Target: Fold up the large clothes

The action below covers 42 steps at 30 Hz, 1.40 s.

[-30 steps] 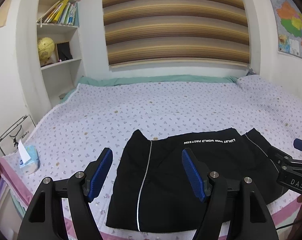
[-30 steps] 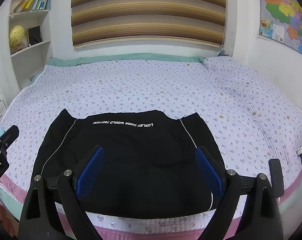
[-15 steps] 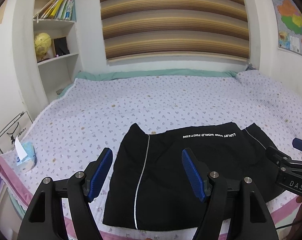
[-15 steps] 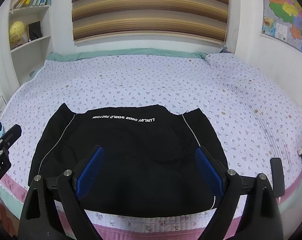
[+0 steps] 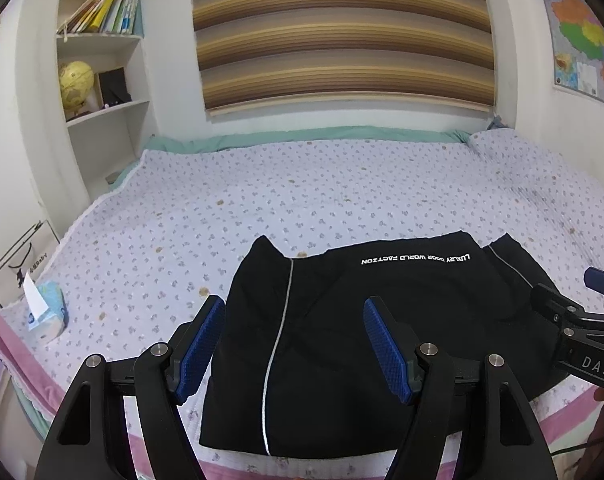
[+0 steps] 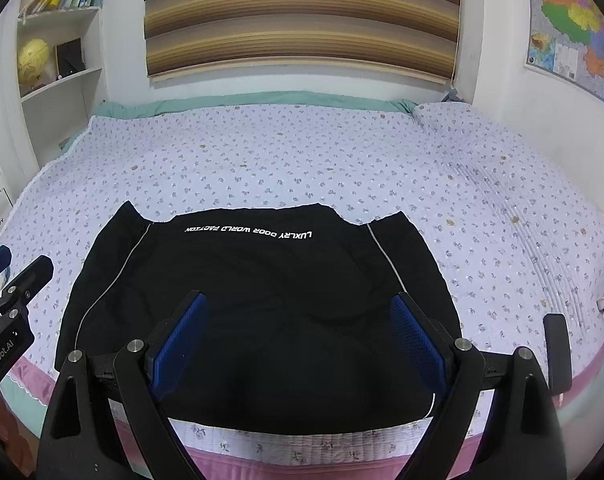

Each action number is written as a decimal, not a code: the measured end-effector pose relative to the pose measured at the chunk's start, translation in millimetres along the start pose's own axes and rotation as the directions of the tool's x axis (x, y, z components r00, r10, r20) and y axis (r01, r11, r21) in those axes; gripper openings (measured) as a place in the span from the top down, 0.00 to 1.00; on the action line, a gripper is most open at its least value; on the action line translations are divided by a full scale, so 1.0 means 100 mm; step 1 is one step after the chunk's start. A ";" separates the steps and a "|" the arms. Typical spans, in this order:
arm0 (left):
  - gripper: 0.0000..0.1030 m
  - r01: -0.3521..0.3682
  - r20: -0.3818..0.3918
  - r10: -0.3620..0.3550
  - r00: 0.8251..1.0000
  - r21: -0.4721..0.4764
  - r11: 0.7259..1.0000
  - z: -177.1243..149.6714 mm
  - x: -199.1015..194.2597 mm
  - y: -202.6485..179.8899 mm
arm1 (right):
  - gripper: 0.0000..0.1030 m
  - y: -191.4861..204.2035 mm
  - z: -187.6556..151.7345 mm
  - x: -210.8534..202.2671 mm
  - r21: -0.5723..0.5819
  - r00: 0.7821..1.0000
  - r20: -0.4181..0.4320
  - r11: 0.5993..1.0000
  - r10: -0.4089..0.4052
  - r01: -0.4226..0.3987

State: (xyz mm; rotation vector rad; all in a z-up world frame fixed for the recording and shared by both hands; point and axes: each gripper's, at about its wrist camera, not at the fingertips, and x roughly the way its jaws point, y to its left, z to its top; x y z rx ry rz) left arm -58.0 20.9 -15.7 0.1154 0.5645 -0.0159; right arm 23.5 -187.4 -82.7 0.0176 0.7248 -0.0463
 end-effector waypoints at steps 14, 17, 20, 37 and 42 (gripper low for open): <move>0.29 0.006 -0.017 -0.006 1.000 0.007 1.000 -0.03 0.04 -0.02 | 0.09 0.03 -0.02 0.03 -0.003 1.000 -0.015 1.000 0.002 -0.002; 0.29 0.008 -0.020 -0.008 1.000 0.009 1.000 -0.04 0.04 -0.03 | 0.09 0.03 -0.02 0.04 -0.003 1.000 -0.018 1.000 0.002 -0.002; 0.29 0.007 -0.024 -0.007 1.000 0.009 1.000 -0.04 0.05 -0.03 | 0.09 0.02 -0.02 0.05 -0.002 1.000 -0.019 1.000 0.002 -0.002; 0.29 0.013 -0.021 -0.013 1.000 0.023 1.000 -0.04 0.01 -0.09 | 0.09 0.00 -0.03 0.05 -0.002 1.000 -0.019 1.000 0.002 -0.002; 0.29 0.013 -0.022 -0.013 1.000 0.028 1.000 -0.04 0.01 -0.10 | 0.09 0.00 -0.03 0.06 -0.004 1.000 -0.023 1.000 0.002 -0.002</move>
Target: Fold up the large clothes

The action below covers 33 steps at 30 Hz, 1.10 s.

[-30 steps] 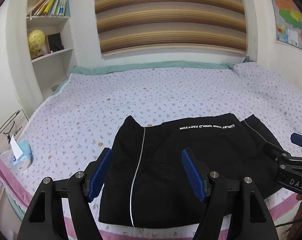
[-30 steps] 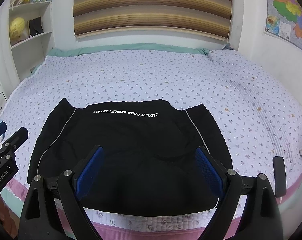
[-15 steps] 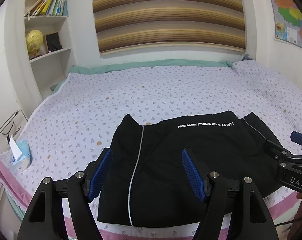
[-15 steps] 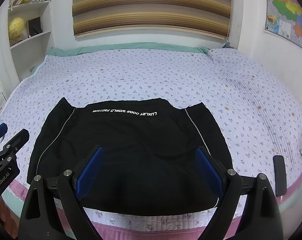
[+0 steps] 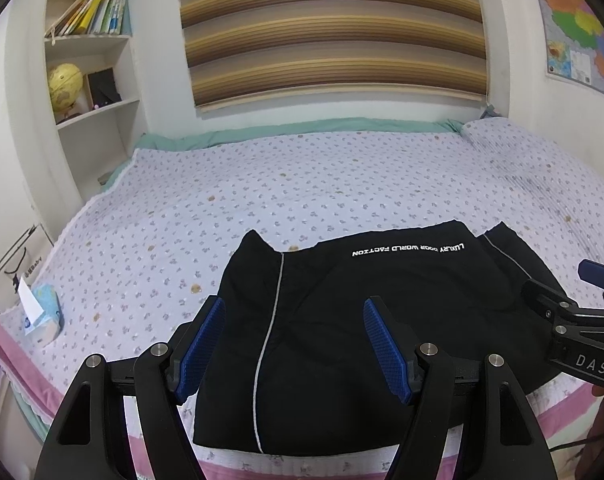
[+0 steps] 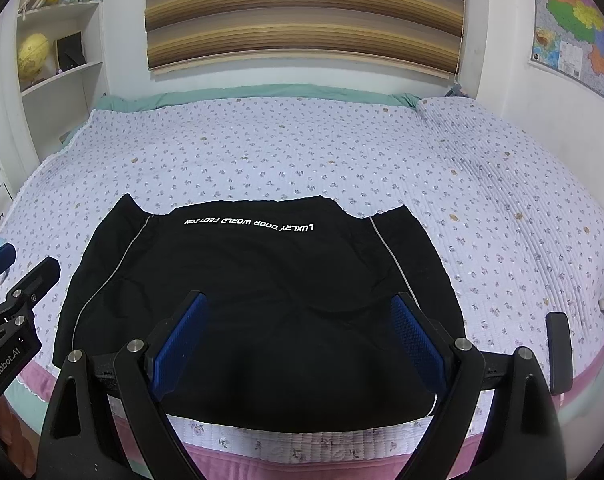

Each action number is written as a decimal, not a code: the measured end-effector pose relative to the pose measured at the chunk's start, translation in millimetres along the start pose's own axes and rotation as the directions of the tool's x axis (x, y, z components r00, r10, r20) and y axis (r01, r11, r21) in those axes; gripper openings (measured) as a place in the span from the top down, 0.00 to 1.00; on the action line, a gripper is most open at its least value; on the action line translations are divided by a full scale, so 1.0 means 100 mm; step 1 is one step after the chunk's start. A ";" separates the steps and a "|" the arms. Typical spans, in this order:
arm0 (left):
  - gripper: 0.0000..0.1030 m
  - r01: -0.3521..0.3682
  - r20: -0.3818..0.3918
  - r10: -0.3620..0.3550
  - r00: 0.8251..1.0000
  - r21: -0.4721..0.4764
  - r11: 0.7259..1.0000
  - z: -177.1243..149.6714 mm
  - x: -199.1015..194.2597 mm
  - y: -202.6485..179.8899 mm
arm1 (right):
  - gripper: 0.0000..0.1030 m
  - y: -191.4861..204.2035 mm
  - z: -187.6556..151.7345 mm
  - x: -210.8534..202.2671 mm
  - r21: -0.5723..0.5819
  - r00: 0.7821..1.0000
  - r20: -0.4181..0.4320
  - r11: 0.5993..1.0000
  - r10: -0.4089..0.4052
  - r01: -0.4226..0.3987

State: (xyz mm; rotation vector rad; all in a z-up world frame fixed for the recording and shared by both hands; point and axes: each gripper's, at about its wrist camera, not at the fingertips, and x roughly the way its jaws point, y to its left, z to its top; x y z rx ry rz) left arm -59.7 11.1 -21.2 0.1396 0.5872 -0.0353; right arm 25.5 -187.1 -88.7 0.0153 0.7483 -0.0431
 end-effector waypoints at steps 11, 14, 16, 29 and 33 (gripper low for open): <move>0.29 0.001 -0.006 -0.001 1.000 0.008 1.000 0.02 0.05 -0.01 | 0.09 0.00 0.02 0.06 -0.008 1.000 -0.012 1.000 0.007 -0.007; 0.29 0.002 -0.010 -0.002 1.000 0.009 1.000 0.01 0.06 -0.01 | 0.09 -0.01 0.02 0.08 -0.007 1.000 -0.018 1.000 0.007 -0.008; 0.29 0.001 -0.012 -0.001 1.000 0.011 1.000 0.01 0.08 -0.01 | 0.09 -0.01 0.02 0.09 -0.010 1.000 -0.020 1.000 0.008 -0.008; 0.29 -0.005 -0.013 0.005 1.000 0.003 1.000 0.00 0.16 0.02 | 0.09 0.00 -0.01 0.14 -0.008 0.999 -0.034 1.000 0.006 -0.007; 0.29 -0.020 -0.010 0.020 1.000 0.011 1.000 -0.02 0.17 0.02 | 0.09 -0.01 -0.01 0.16 -0.007 0.999 -0.038 1.000 0.006 -0.006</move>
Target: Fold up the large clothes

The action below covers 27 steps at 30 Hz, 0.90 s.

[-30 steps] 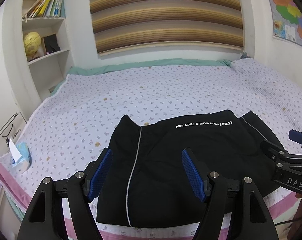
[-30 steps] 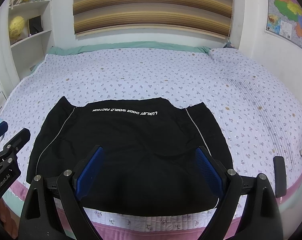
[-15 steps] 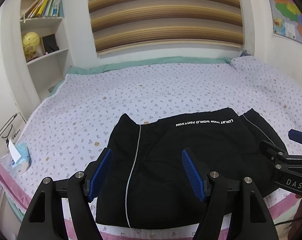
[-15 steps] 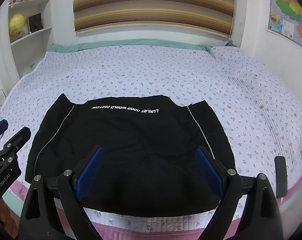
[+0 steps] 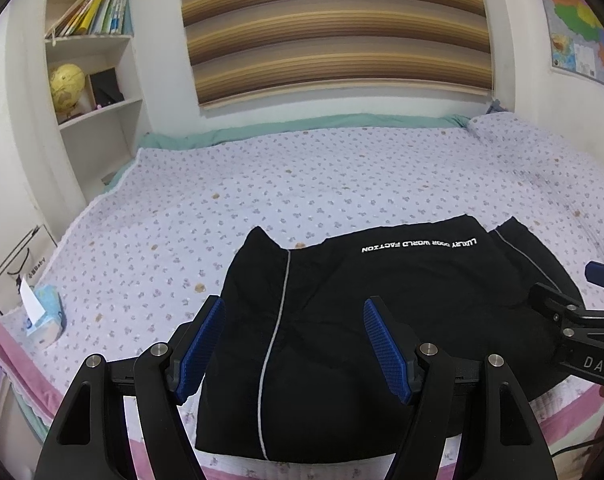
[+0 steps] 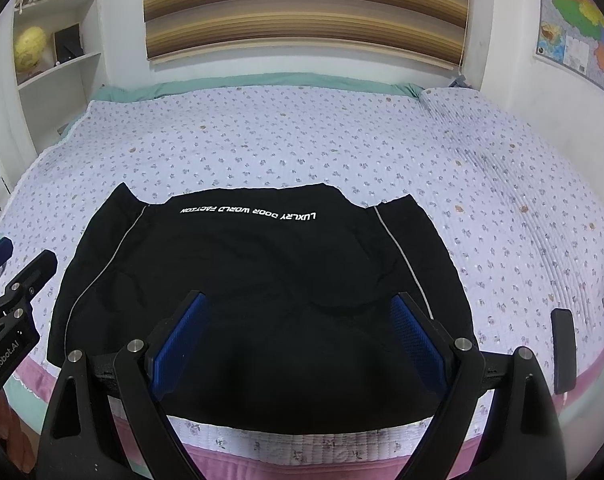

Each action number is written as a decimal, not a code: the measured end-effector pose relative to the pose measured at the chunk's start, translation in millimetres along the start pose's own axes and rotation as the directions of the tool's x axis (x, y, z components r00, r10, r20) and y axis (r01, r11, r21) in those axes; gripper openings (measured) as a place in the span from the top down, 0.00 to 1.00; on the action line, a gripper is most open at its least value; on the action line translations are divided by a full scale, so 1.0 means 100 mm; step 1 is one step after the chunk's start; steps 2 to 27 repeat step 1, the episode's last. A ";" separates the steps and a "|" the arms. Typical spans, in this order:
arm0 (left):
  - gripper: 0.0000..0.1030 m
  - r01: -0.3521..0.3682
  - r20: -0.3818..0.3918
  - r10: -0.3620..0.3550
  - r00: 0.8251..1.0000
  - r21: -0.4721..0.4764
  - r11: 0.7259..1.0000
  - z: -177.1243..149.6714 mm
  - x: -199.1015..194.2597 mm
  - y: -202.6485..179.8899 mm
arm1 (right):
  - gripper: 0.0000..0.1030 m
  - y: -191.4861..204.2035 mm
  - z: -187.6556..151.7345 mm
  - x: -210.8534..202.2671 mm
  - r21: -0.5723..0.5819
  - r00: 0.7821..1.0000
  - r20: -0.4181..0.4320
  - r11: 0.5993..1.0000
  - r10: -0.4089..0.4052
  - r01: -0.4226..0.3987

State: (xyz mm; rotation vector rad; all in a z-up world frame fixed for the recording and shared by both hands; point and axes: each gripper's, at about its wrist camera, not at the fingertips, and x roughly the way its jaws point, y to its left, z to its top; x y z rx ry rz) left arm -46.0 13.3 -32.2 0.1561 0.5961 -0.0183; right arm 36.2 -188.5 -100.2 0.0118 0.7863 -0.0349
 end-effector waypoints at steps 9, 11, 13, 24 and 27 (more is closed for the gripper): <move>0.29 0.010 -0.013 -0.010 1.000 -0.004 1.000 0.00 0.01 0.01 | 0.09 -0.01 0.00 0.00 0.000 1.000 -0.001 1.000 0.001 -0.001; 0.29 0.010 -0.013 -0.010 1.000 -0.004 1.000 0.00 0.01 0.01 | 0.09 -0.01 0.00 0.00 0.000 1.000 -0.001 1.000 0.001 -0.001; 0.29 0.010 -0.013 -0.010 1.000 -0.004 1.000 0.00 0.01 0.01 | 0.09 -0.01 0.00 0.00 0.000 1.000 -0.001 1.000 0.001 -0.001; 0.29 0.010 -0.013 -0.010 1.000 -0.004 1.000 0.00 0.01 0.01 | 0.09 -0.01 0.00 0.00 0.000 1.000 -0.001 1.000 0.001 -0.001; 0.29 0.010 -0.013 -0.010 1.000 -0.004 1.000 0.00 0.01 0.01 | 0.09 -0.01 0.00 0.00 0.000 1.000 -0.001 1.000 0.001 -0.001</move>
